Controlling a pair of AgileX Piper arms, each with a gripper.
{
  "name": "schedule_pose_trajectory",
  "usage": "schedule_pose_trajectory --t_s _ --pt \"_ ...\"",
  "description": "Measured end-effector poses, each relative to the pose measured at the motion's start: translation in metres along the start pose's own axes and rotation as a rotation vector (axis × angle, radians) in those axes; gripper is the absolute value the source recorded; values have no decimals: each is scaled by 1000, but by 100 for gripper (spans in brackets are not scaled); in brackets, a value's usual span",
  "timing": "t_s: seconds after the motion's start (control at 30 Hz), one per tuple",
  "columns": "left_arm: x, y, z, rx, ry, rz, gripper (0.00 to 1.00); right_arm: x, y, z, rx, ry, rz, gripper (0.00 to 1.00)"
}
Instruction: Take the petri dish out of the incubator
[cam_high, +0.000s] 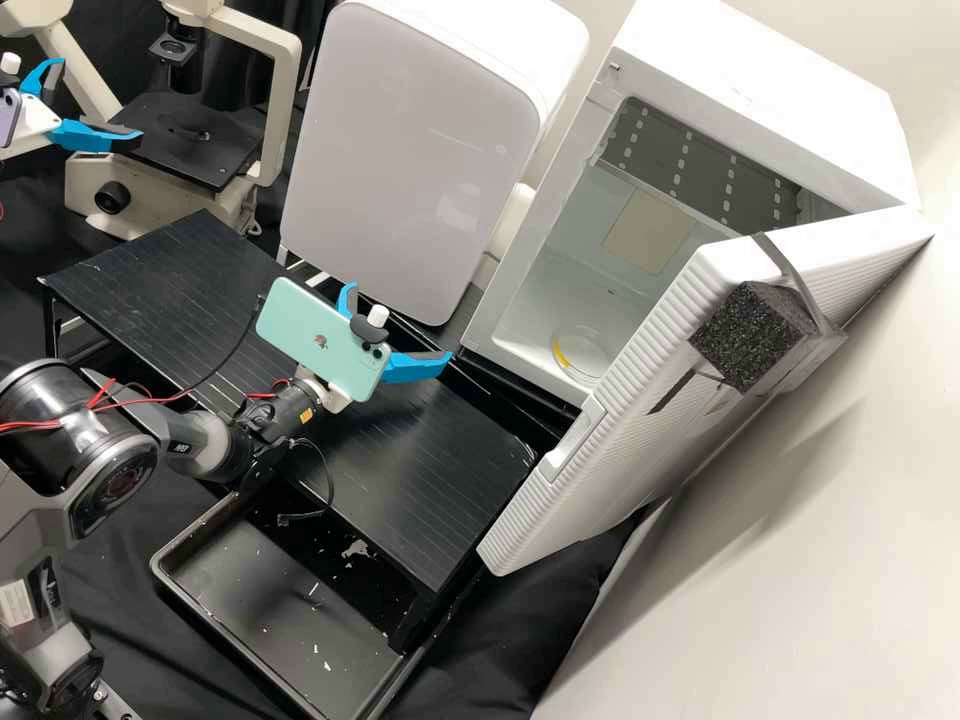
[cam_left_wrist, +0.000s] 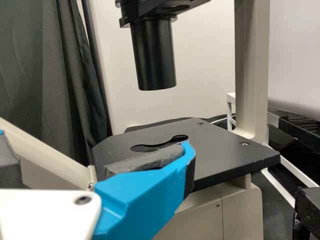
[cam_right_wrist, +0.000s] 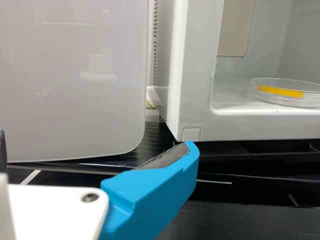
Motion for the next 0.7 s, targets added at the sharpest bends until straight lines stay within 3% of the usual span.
schedule_pose_trajectory --t_s 0.5,0.7 --pt "0 0 0 0 0 0 100 -13 6 10 -12 -7 19 100" --pt "0 0 0 0 0 0 100 -32 16 26 38 -28 72 100"
